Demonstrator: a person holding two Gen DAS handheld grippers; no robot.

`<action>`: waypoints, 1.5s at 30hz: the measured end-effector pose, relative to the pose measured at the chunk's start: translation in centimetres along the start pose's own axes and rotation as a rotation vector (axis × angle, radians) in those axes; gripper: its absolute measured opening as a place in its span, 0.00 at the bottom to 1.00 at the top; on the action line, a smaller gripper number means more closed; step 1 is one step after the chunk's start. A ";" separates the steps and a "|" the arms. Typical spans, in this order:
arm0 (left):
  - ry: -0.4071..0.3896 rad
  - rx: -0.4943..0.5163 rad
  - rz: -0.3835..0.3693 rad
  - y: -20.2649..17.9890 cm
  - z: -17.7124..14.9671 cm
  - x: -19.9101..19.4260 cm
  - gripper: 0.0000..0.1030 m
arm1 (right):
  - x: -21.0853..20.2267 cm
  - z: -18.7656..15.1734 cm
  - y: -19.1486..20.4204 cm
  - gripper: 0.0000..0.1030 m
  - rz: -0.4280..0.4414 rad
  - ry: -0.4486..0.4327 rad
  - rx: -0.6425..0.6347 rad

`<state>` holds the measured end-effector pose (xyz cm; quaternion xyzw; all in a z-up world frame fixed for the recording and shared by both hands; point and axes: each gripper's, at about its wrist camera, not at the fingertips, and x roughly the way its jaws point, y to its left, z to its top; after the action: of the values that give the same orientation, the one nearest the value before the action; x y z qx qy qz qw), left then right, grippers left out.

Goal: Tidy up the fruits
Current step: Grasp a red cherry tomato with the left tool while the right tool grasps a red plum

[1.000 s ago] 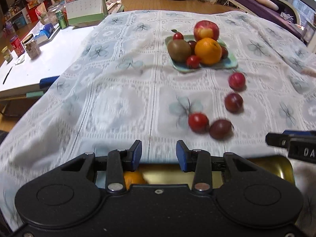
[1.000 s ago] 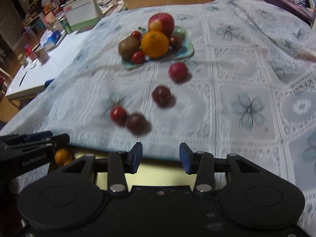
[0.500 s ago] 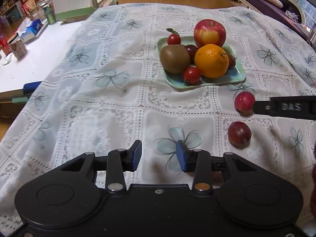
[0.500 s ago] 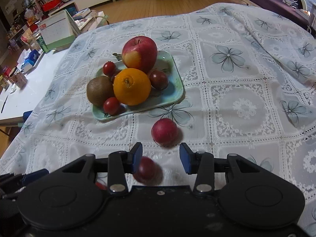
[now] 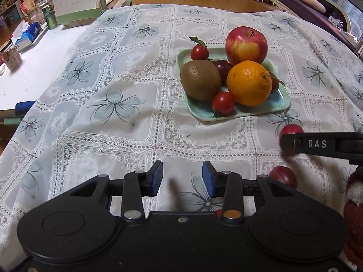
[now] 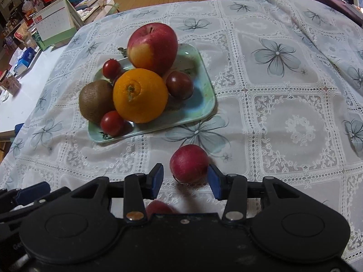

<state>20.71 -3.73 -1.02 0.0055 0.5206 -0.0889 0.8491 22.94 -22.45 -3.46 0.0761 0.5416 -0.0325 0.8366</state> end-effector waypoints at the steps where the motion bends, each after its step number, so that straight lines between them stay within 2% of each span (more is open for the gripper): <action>1: 0.002 0.004 -0.006 0.1 -0.1 0.1 0.47 | 0.1 0.0 -0.1 0.46 -0.007 -0.006 -0.002; 6: -0.001 0.027 -0.048 0.4 -1.1 -0.2 0.47 | 1.6 0.2 -0.8 0.47 0.013 0.023 0.051; 9: -0.022 0.055 -0.055 0.2 -1.6 -0.6 0.47 | 1.7 0.2 -0.7 0.46 0.008 0.006 0.061; 11: -0.017 0.063 -0.085 0.2 -1.8 -0.8 0.47 | 1.8 0.1 -0.7 0.47 0.005 -0.002 0.057; 14: -0.005 0.061 -0.131 0.2 -2.0 -1.0 0.47 | 2.0 -0.1 -0.4 0.47 -0.009 -0.014 0.044; 21: 0.042 0.060 -0.161 0.0 -2.9 -0.5 0.46 | 1.4 -1.0 1.1 0.43 -0.071 -0.056 -0.055; 29: 0.052 0.124 -0.180 -1.6 -3.8 -0.7 0.47 | -0.6 -1.4 0.5 0.43 -0.021 -0.083 -0.032; 31: 0.064 0.127 -0.179 -1.8 -4.1 -0.2 0.54 | -1.0 -1.4 0.5 0.43 -0.018 -0.093 -0.028; 35: 0.061 0.134 -0.170 -2.3 -4.6 0.0 0.54 | -1.7 -1.5 0.3 0.43 0.004 -0.095 -0.019; 40: 0.043 0.110 -0.167 -2.3 -4.8 0.1 0.54 | -2.3 -1.7 0.3 0.43 0.033 -0.094 -0.016; 45: 0.051 0.050 -0.195 -1.6 -4.7 0.7 0.55 | -2.5 -1.9 0.6 0.43 0.047 -0.095 -0.022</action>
<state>16.63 -4.95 -3.64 -0.0217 0.5379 -0.1839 0.8224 20.32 -21.67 -1.88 0.0779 0.4999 -0.0106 0.8625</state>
